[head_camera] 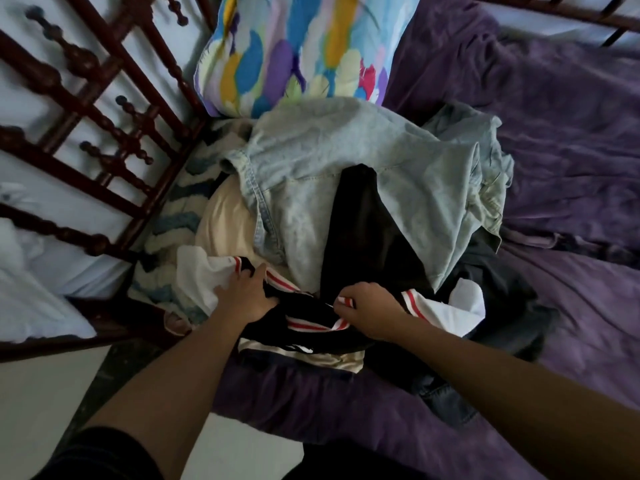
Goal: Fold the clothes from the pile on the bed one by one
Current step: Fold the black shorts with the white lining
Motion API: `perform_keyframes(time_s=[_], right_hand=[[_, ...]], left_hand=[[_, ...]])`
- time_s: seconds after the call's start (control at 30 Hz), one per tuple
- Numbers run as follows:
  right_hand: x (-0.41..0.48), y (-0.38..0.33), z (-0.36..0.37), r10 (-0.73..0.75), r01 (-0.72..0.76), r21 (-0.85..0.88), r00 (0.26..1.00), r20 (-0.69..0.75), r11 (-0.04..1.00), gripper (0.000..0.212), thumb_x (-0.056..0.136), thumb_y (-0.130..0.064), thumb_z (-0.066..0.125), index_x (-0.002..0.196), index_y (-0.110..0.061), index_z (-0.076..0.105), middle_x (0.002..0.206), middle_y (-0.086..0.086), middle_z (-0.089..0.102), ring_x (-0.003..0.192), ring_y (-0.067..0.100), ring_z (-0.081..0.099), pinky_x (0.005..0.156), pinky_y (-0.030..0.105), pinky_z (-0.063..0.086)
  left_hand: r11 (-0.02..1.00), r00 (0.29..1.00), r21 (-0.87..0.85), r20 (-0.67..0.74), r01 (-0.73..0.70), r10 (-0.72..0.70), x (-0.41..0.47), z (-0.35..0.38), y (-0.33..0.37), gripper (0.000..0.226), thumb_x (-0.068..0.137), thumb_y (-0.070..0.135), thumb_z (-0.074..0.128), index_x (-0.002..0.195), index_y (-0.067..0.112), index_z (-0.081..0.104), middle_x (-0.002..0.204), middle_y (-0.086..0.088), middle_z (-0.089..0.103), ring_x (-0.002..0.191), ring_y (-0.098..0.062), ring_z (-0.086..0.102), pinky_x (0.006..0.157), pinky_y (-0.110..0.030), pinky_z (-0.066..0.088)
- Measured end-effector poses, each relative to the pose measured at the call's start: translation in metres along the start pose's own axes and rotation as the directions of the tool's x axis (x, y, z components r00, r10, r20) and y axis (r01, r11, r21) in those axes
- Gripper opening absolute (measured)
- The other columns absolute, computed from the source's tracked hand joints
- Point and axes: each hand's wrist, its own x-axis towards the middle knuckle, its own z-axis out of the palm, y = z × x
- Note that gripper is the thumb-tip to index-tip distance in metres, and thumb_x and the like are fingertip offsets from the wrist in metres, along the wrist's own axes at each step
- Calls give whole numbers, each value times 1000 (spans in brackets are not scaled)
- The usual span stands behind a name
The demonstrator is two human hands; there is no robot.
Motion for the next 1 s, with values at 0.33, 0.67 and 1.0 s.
perform_keyframes(time_s=[0.33, 0.67, 1.0], right_hand=[[-97, -39, -146, -302, 397, 104, 820, -486, 912, 10, 91, -21, 66, 96, -16, 73, 73, -2, 69, 64, 13, 63, 65, 35, 51], [-208, -62, -229, -408, 583, 196, 734, -542, 789, 14, 86, -8, 70, 92, -20, 75, 87, -8, 74, 82, 5, 68, 75, 16, 49], [-307, -57, -239, -180, 440, 423, 831, -527, 792, 16, 80, 1, 66, 83, -14, 72, 70, 13, 55, 57, 19, 46, 55, 24, 39]], left_hand=[[997, 953, -77, -303, -33, 8, -63, -46, 47, 20, 93, 30, 51, 105, 17, 60, 115, -10, 53, 108, -31, 52, 90, -45, 44], [761, 839, -363, -141, -538, 526, -118, -87, 180, 53, 87, 10, 60, 137, 18, 47, 135, -10, 54, 122, -19, 52, 101, -30, 40], [660, 678, -153, -167, -735, 716, -173, -96, 225, 67, 79, 16, 74, 138, 25, 44, 102, 12, 51, 88, 0, 54, 66, -9, 40]])
